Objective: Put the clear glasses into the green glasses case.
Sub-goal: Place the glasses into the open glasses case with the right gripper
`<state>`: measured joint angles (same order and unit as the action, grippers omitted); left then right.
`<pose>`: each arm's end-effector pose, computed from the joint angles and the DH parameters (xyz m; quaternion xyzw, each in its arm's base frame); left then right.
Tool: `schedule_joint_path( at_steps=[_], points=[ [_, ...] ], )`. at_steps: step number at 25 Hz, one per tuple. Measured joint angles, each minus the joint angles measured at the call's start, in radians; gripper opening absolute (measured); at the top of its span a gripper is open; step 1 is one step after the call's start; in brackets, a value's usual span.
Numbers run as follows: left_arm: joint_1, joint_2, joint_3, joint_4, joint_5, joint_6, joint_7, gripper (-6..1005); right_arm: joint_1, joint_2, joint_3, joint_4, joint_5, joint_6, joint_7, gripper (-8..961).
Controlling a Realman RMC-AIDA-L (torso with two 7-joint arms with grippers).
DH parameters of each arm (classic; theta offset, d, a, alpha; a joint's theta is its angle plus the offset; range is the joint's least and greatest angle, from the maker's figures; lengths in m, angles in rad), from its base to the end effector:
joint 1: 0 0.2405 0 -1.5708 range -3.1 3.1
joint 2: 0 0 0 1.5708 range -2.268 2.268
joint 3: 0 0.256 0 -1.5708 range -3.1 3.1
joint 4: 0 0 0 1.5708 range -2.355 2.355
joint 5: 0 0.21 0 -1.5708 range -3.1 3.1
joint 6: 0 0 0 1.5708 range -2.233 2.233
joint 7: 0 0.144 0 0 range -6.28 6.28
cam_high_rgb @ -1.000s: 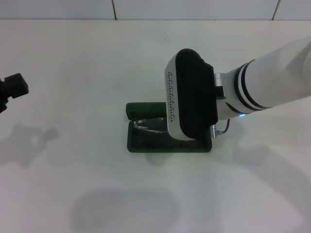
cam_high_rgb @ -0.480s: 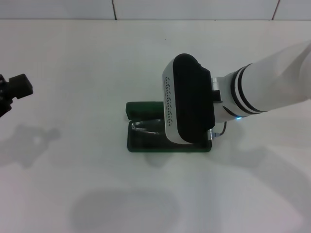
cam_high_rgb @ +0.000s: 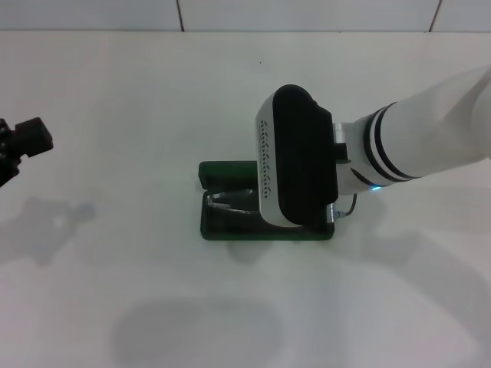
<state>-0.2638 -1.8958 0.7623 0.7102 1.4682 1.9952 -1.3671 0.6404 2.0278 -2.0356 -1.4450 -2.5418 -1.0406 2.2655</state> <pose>-0.2830 0.2518 0.1140 -0.8863 -0.1388 -0.4227 0.1284 0.0941 0.3294 -0.0970 -0.9632 -0.1429 -0.1522 0.1694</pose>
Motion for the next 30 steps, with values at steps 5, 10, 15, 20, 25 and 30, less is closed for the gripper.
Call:
schedule_joint_path(
  at_steps=[5,10,15,20,25,30],
  points=[
    [0.0,0.0,0.0,0.0,0.0,-0.001,0.0,36,0.006,0.0,0.0,-0.008,-0.005,-0.02,0.025,77],
    [-0.001,-0.001,0.0,0.0,0.0,-0.001,0.0,36,0.009,0.0,0.0,-0.008,-0.005,-0.028,0.043,77],
    [-0.001,-0.004,0.0,0.0,0.0,-0.001,0.0,36,0.01,0.0,0.0,-0.004,-0.008,-0.029,0.054,77],
    [0.0,-0.006,0.0,0.0,0.0,-0.001,0.0,37,0.012,0.0,-0.005,-0.01,-0.031,-0.041,0.079,77],
    [0.0,-0.007,0.0,0.0,0.0,-0.001,0.0,37,0.015,0.0,-0.013,-0.019,-0.034,-0.053,0.082,107],
    [0.0,-0.007,0.0,0.0,0.0,-0.001,0.0,37,0.011,0.0,-0.015,-0.028,-0.034,-0.055,0.082,143]
  ],
)
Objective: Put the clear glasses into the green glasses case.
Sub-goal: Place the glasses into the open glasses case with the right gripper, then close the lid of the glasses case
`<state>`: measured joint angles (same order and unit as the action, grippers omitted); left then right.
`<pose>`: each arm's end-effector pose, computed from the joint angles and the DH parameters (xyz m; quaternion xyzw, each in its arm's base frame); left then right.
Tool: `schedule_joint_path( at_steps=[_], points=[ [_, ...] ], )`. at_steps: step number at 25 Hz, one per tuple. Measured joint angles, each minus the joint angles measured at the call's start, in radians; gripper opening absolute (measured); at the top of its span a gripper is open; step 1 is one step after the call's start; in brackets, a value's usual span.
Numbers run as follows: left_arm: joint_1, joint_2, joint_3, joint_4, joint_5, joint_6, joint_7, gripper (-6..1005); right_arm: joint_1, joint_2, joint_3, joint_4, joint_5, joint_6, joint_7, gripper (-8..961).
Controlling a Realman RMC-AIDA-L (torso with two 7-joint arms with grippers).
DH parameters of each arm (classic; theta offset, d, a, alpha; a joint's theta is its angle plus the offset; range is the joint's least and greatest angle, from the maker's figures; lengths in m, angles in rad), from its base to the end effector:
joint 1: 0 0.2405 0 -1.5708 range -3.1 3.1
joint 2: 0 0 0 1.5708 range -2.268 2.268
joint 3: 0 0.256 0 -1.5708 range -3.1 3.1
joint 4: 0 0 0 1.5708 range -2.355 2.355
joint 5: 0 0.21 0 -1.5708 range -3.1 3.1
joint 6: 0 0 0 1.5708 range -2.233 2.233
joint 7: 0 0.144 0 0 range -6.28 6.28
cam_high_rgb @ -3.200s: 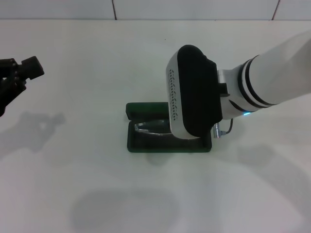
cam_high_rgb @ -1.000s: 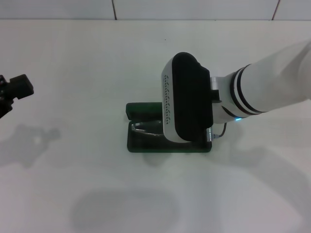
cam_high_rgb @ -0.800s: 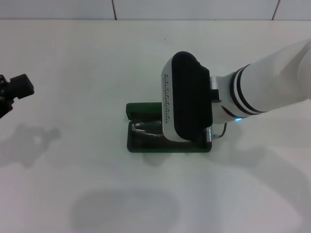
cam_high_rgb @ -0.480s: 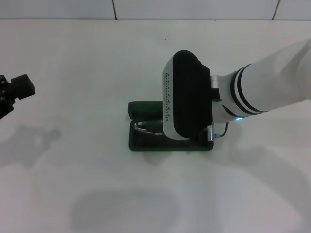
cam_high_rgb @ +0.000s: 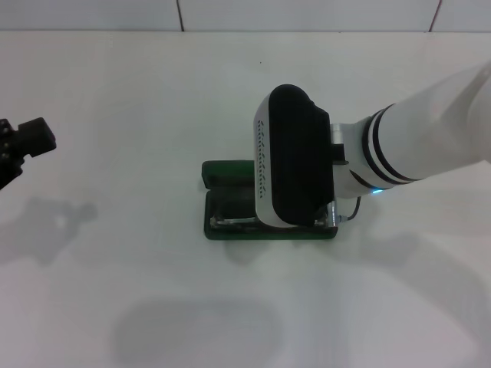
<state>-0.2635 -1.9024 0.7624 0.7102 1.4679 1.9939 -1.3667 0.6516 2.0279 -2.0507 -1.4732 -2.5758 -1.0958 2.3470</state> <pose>-0.2823 0.2517 0.1117 -0.8850 -0.1397 -0.4253 0.1279 0.0916 0.3246 -0.0959 -0.9634 -0.1244 -0.1683 0.1676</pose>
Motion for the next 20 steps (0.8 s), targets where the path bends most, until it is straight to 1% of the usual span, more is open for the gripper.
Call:
schedule_joint_path(
  at_steps=[9,14,20],
  points=[
    [0.003,0.0,0.0,0.0,0.0,-0.001,0.0,36,-0.017,0.0,0.0,-0.048,0.0,-0.026,0.001,165],
    [0.006,0.0,-0.008,0.0,0.0,-0.001,0.0,36,-0.063,0.0,0.0,-0.112,-0.002,-0.039,-0.001,166],
    [0.013,-0.005,-0.024,-0.002,0.0,-0.001,0.0,36,-0.138,-0.002,0.018,-0.198,-0.002,-0.057,-0.007,167]
  ],
)
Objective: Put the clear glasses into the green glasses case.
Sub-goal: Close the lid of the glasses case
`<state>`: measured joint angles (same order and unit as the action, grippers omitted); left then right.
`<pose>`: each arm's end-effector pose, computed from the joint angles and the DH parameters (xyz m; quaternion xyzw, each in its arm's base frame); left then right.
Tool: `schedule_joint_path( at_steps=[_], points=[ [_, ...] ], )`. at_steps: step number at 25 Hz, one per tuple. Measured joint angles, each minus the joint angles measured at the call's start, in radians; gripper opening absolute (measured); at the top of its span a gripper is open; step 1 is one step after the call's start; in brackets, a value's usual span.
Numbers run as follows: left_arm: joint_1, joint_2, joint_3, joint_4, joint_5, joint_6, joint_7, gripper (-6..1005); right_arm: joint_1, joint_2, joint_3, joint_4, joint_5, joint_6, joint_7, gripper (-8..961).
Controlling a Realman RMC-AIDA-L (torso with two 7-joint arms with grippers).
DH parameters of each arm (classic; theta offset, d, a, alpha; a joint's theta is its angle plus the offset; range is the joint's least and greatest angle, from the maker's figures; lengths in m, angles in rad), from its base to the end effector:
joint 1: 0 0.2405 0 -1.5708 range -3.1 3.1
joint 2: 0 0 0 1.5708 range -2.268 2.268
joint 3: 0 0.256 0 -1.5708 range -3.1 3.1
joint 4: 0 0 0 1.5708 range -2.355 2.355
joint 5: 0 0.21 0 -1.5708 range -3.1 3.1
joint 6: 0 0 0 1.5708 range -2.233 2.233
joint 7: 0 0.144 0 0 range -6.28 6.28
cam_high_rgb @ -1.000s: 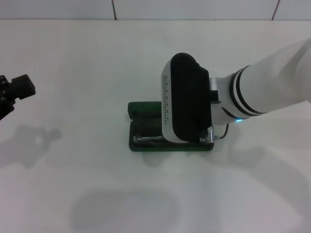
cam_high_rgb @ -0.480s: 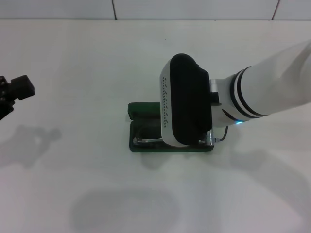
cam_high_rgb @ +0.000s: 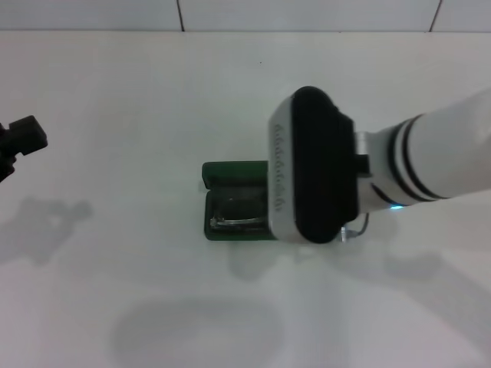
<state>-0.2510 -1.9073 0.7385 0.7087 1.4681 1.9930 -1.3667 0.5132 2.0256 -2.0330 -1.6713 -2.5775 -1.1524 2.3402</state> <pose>-0.2863 0.2485 0.1137 -0.8797 -0.1459 -0.4301 0.1408 0.0874 0.2992 -0.0768 -0.9693 -0.1148 -0.1315 0.1733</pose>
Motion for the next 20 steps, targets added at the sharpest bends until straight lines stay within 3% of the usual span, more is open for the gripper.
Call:
schedule_joint_path(
  at_steps=[7,11,16,20],
  points=[
    [0.008,-0.001,-0.003,0.0,-0.003,0.001,0.0,36,-0.164,-0.007,0.105,-0.141,0.056,-0.013,-0.069,167],
    [0.037,-0.007,-0.039,0.006,0.0,0.002,0.0,37,-0.246,-0.008,0.243,-0.186,0.266,-0.104,-0.22,168],
    [0.029,-0.012,-0.054,0.009,0.004,0.002,0.0,37,-0.309,-0.009,0.601,-0.138,0.698,-0.39,-0.41,169],
    [-0.001,-0.017,-0.054,0.003,0.005,-0.001,-0.003,37,-0.328,-0.009,0.912,0.014,0.869,-0.575,-0.549,205]
  ],
)
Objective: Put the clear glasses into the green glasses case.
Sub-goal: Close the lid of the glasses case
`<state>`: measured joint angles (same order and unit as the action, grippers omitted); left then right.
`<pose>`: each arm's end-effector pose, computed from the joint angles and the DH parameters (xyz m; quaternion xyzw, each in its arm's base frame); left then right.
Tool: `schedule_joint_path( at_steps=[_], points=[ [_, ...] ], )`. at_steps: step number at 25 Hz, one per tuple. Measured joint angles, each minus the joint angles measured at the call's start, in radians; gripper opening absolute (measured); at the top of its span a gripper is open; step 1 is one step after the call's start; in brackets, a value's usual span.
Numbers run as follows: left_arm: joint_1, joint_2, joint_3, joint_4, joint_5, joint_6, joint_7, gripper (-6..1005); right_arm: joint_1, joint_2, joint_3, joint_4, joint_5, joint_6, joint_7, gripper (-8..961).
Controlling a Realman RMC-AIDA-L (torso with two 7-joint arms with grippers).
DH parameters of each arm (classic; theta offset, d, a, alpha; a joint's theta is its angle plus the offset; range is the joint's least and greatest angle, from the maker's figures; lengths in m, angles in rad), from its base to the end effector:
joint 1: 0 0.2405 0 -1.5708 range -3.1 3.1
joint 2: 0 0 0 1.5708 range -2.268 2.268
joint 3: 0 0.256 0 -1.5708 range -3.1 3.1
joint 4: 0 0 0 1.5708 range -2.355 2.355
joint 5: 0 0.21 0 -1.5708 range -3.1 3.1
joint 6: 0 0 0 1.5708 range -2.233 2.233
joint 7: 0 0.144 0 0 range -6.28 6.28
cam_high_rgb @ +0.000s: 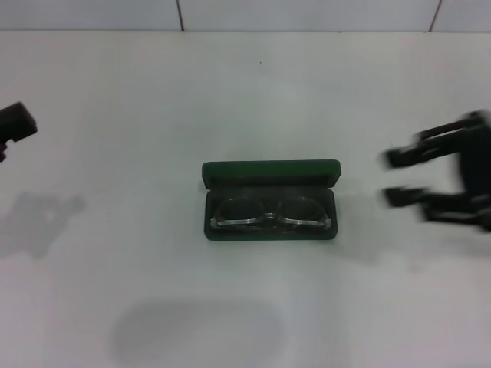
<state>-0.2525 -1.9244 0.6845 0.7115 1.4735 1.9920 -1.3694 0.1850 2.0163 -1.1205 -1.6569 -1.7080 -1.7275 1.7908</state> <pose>-0.2869 0.2494 0.1163 -0.8699 -0.1470 -0.4425 0.1608 0.1685 0.2666 0.0883 -0.9781 0.0300 0.1687 0.1181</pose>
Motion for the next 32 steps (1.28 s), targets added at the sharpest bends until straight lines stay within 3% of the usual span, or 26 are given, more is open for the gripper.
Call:
schedule_joint_path(
  at_steps=[4,6,8,12,15,17,23,28,32],
  points=[
    [-0.012,-0.01,0.004,0.004,0.013,-0.014,-0.008,36,0.009,-0.004,0.285,0.195,-0.004,-0.105,-0.169,278],
    [-0.021,-0.017,0.006,0.006,0.031,-0.024,-0.011,36,0.02,-0.013,0.416,0.29,-0.006,-0.17,-0.241,498],
    [-0.038,-0.027,0.005,0.008,0.057,-0.033,-0.012,36,0.037,-0.041,0.562,0.408,-0.005,-0.267,-0.292,517],
    [-0.086,-0.045,0.008,0.012,0.114,-0.043,-0.014,51,0.058,-0.088,0.697,0.561,-0.004,-0.389,-0.313,554],
    [-0.147,-0.062,0.009,0.018,0.18,-0.058,-0.039,81,0.06,-0.107,0.704,0.624,-0.01,-0.411,-0.317,565],
    [-0.191,-0.072,0.01,0.02,0.219,-0.074,-0.065,103,0.06,-0.099,0.703,0.632,-0.028,-0.408,-0.325,572],
    [-0.322,-0.112,0.012,0.047,0.346,-0.166,-0.129,171,0.06,-0.038,0.708,0.625,-0.094,-0.381,-0.39,746],
    [-0.394,-0.151,0.06,0.049,0.434,-0.27,-0.145,221,0.053,-0.032,0.715,0.63,-0.124,-0.363,-0.398,774],
    [-0.407,-0.162,0.172,0.034,0.434,-0.367,-0.164,229,0.041,-0.03,0.712,0.631,-0.134,-0.336,-0.4,797]
  ],
)
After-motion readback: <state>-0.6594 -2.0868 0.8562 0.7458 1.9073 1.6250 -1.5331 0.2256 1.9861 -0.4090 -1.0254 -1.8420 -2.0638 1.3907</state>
